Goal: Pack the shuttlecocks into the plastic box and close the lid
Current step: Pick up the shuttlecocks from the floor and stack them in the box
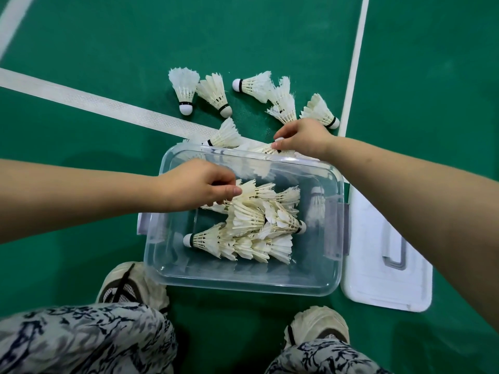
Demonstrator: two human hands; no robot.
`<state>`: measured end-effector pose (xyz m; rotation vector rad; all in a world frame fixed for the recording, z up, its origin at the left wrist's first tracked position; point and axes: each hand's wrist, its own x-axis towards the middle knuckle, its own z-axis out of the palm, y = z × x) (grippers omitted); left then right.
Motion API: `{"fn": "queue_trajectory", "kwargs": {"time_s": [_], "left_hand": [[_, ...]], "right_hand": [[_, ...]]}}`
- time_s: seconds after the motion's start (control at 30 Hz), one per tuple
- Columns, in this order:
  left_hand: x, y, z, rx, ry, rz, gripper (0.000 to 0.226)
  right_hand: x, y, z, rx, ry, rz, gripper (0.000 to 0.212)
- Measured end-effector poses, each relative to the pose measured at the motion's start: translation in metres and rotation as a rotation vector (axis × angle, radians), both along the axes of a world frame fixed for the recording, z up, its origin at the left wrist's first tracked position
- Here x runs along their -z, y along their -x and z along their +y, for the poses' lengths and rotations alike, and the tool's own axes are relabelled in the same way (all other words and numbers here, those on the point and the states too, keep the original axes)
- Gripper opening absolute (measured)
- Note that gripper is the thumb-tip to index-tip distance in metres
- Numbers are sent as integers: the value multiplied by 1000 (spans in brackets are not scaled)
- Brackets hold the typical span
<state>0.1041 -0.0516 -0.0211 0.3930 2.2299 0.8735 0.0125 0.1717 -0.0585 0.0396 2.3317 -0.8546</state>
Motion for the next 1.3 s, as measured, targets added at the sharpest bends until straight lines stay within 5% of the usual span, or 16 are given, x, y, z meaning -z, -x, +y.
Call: {"fn": "queue_trajectory", "kwargs": {"time_s": [0.6, 0.8, 1.03, 1.13, 1.3], "left_hand": [[-21, -13, 1, -59, -30, 3, 22], [-31, -13, 1, -219, -139, -70, 10], [-37, -17, -5, -496, -470, -511, 48], [-36, -19, -3, -564, -458, -608, 31], [-32, -23, -7, -607, -307, -444, 13]], "right_hand": [[-55, -17, 15, 221, 96, 368, 23], [-89, -55, 16, 260, 301, 393, 12], [-88, -103, 1, 118, 244, 546, 21], [-81, -110, -10, 59, 235, 503, 23], [-69, -117, -13, 28, 239, 374, 16]]}}
